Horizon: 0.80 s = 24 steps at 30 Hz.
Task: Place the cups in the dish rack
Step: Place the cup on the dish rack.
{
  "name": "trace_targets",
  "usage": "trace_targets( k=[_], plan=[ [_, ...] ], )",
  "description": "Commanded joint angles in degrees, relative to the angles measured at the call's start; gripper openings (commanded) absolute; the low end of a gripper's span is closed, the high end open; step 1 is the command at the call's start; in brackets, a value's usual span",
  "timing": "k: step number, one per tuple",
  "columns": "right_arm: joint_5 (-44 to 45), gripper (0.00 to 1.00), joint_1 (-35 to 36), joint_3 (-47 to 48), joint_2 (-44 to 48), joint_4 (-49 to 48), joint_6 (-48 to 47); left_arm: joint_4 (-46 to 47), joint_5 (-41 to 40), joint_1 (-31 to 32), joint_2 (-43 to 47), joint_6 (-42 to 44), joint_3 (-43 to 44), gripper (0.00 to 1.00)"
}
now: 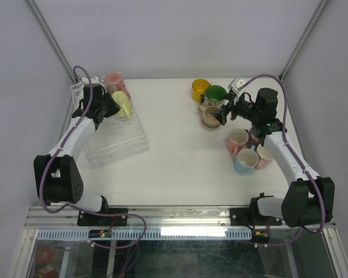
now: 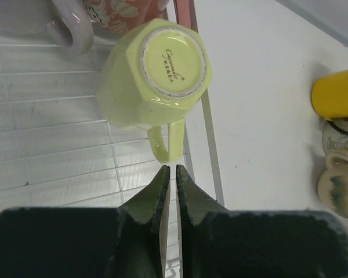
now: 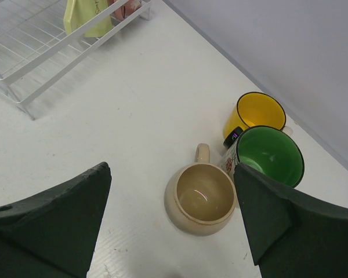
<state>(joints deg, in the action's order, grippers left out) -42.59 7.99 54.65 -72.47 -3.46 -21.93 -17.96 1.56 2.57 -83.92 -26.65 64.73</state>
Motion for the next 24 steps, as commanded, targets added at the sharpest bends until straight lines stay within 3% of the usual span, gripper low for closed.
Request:
trace_targets(
  k=[1,14,24],
  plan=[
    [-1.2,0.89,-0.4,1.0,0.2,-2.0,0.7,1.7,1.3,-0.3,-3.8,2.4,1.5,0.05],
    [-0.6,0.89,-0.4,0.1,0.8,-1.9,0.6,10.3,-0.4,-0.4,-8.9,1.2,-1.6,0.04],
    [-0.4,0.90,-0.4,0.5,0.7,-1.9,0.4,15.5,-5.7,-0.3,-13.5,-2.8,1.9,0.05]
  ],
)
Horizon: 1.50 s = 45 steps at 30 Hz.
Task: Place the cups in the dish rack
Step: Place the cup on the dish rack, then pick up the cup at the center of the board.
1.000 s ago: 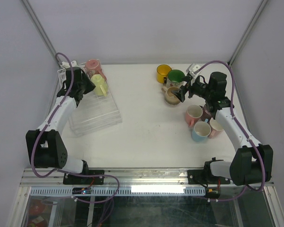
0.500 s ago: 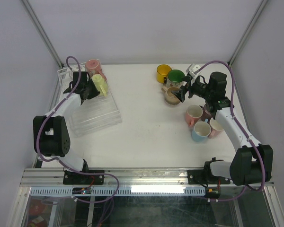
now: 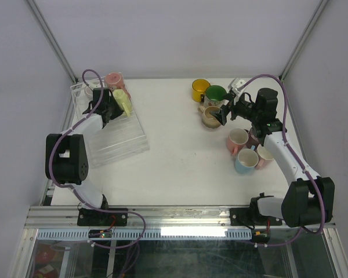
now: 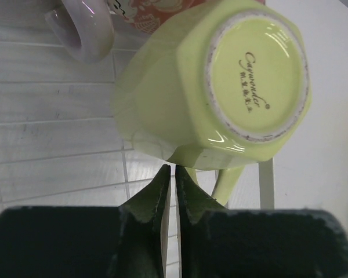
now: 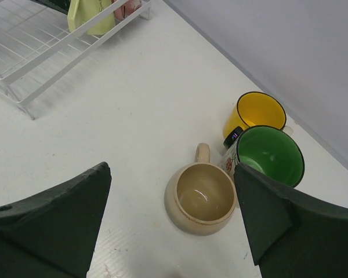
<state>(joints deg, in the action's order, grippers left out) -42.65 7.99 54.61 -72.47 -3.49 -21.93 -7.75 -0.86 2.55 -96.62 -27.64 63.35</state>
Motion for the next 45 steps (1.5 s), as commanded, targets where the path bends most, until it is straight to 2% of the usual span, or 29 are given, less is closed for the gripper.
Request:
trace_targets(
  k=[1,18,22,26,29,34,40,45],
  plan=[
    [-0.3,0.90,-0.4,0.4,0.8,-1.9,0.4,5.7,-3.4,-0.3,-1.1,-1.9,3.7,0.05],
    [-0.5,0.90,-0.4,0.4,0.5,-1.5,0.2,7.9,-3.8,-0.3,-5.3,-2.5,7.4,0.08],
    [-0.6,0.90,-0.4,0.6,0.4,-1.3,0.1,8.0,-3.3,-0.3,-5.3,-2.4,7.5,0.15],
    [-0.7,0.90,-0.4,0.7,0.3,-1.2,0.1,7.9,-2.0,-0.3,-4.3,-2.3,6.8,0.19],
    [-0.6,0.89,-0.4,0.7,0.3,-1.2,0.1,6.5,-3.9,-0.3,-2.6,-2.0,5.4,0.21],
    [-0.6,0.90,-0.4,0.3,0.4,-1.2,0.1,4.6,-5.5,-0.3,0.0,-0.5,3.2,0.20],
    [-0.9,0.90,-0.4,0.2,0.4,-1.4,0.1,4.0,-2.7,-0.2,0.4,-0.5,2.7,0.09],
    [-0.8,0.90,-0.4,-0.2,0.7,-1.5,0.1,3.9,-1.3,1.2,-1.4,-1.5,4.6,0.08]
  ],
)
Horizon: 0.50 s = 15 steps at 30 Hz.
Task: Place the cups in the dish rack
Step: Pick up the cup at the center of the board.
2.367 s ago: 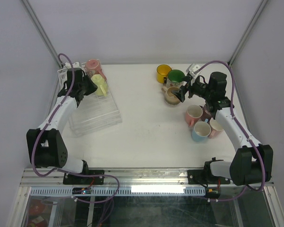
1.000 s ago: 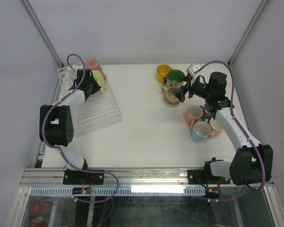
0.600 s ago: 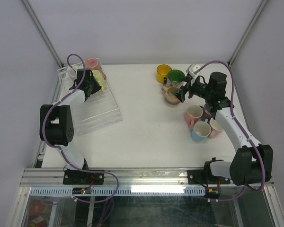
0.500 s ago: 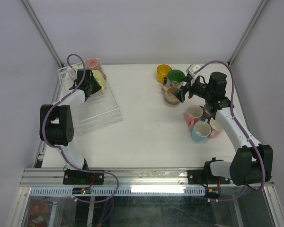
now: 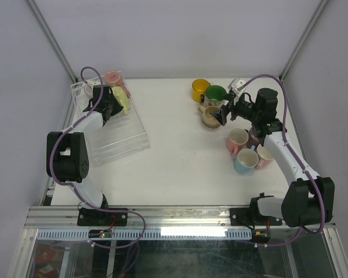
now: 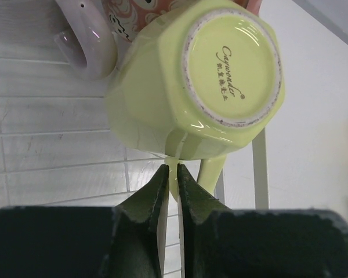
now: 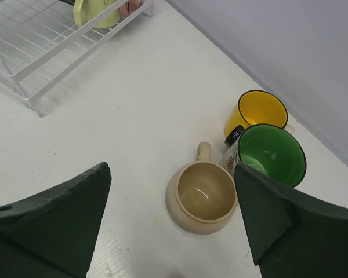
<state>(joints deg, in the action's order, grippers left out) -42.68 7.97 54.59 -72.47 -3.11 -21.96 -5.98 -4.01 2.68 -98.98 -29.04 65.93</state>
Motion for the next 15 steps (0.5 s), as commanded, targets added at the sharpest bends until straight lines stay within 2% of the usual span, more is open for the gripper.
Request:
trace_targets(
  k=[1,10,15],
  plan=[
    [-0.7,0.90,-0.4,-0.2,0.8,-2.0,0.2,2.2,2.0,1.4,0.5,-0.3,2.5,0.08],
    [-0.2,0.90,-0.4,-0.9,1.8,-1.7,0.0,0.9,2.1,3.7,-4.6,-0.9,9.7,0.08],
    [-0.2,0.90,-0.5,-1.3,2.2,-1.7,-0.1,-0.8,0.8,3.7,-5.2,-0.2,10.7,0.09]
  ],
)
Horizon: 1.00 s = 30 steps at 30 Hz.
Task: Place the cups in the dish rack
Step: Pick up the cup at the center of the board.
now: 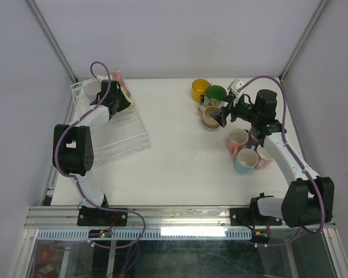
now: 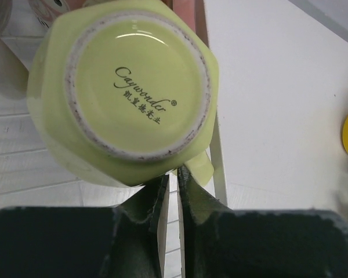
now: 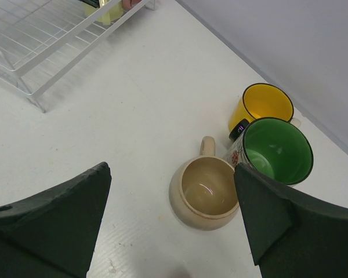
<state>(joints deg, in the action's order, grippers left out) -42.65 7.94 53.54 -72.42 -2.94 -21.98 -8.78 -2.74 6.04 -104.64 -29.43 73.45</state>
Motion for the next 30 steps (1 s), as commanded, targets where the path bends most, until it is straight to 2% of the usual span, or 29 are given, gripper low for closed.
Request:
trace_targets(
  k=[1,13,23,26,29,30],
  plan=[
    [-0.2,0.90,-0.5,-0.2,2.3,-1.7,-0.2,1.8,-0.6,0.3,0.9,0.4,3.1,0.10],
    [-3.3,0.90,-0.4,1.7,1.4,0.0,1.1,-0.9,-3.1,0.3,10.3,1.8,-1.3,0.26],
    [-6.1,0.90,-0.5,11.3,-2.7,10.5,5.1,-1.7,-1.3,-0.2,22.5,1.3,-7.3,0.56],
    [-5.9,0.90,-0.6,15.2,-5.0,14.4,5.7,0.1,-1.4,-0.7,28.3,1.6,-9.7,0.71],
    [-5.0,0.90,-0.7,19.6,-7.7,18.3,6.0,3.8,-2.1,-1.2,33.2,1.3,-13.0,0.96],
    [-4.4,0.90,-0.8,21.1,-8.7,19.5,6.0,5.1,-2.5,-1.3,34.9,0.9,-14.4,0.99]
  ],
)
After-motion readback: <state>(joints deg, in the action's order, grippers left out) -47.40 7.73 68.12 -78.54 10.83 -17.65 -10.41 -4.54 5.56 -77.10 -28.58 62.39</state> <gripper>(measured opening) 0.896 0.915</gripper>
